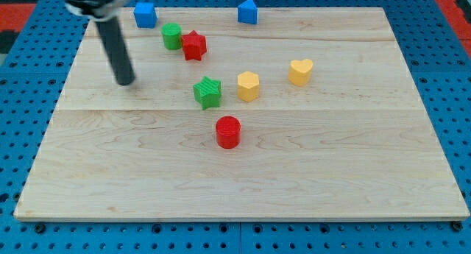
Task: Place the blue cube vertically above the red star
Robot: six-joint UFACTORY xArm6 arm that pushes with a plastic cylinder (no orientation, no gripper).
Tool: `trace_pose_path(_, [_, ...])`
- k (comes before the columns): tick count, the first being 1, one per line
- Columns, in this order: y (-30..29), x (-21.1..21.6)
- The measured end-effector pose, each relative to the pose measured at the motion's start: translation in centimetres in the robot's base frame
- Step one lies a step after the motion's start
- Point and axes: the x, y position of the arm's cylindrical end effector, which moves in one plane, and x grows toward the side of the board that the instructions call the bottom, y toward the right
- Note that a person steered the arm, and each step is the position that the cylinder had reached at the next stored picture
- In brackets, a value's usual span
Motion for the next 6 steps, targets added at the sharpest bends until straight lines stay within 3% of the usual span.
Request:
trace_pose_path(2, [-1.5, -12.8])
trace_pose_path(3, [2.4, -15.8])
trace_pose_path(6, [10.0, -16.2])
